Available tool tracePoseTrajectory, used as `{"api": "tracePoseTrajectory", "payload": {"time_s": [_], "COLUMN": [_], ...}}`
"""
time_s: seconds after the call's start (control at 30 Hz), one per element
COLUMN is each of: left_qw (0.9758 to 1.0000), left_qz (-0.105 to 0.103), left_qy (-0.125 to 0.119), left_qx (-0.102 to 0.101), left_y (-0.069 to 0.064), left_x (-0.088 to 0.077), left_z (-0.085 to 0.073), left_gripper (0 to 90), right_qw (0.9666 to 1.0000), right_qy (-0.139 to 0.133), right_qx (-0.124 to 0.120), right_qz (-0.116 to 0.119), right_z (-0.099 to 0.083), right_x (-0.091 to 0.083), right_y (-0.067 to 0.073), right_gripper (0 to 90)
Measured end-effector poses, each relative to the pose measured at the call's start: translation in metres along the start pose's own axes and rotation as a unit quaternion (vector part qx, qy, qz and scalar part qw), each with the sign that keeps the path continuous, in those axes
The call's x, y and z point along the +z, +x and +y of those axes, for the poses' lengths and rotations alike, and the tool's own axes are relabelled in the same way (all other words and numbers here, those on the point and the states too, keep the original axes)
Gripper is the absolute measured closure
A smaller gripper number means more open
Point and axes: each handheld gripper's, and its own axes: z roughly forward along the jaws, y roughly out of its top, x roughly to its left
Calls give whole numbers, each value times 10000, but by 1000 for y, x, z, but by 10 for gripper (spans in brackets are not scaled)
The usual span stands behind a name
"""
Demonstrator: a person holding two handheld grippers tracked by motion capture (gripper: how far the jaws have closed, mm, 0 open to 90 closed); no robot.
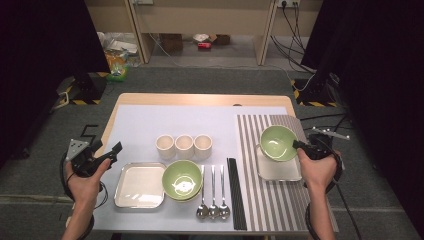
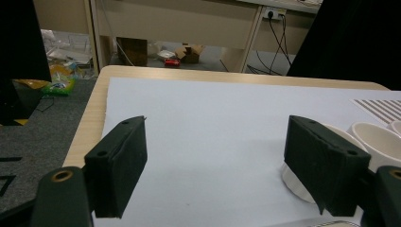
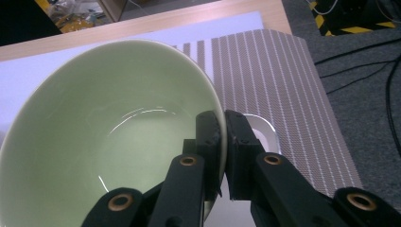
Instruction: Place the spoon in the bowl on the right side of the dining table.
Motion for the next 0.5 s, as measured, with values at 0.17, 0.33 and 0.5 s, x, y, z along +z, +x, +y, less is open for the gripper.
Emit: {"api": "tracePoseTrajectory", "payload": {"time_s": [0.17, 0.33, 0.5], "left_qw": [10000, 10000, 10000], "left_qz": [-1, 0, -2], "left_qy": [9, 11, 12], "left_qx": [6, 1, 7], "left_y": [0, 0, -1], "left_x": [0, 0, 0], "left_z": [0, 0, 0], "left_gripper": [213, 213, 213], "right_qw": [9999, 9997, 9994], "right_qy": [79, 157, 243], "right_qx": [59, 112, 128], "right_qz": [-60, -134, -196], "right_z": [-6, -11, -16], "right_x": [3, 9, 14], "right_y": [-9, -15, -20], "right_gripper": [856, 856, 856]}}
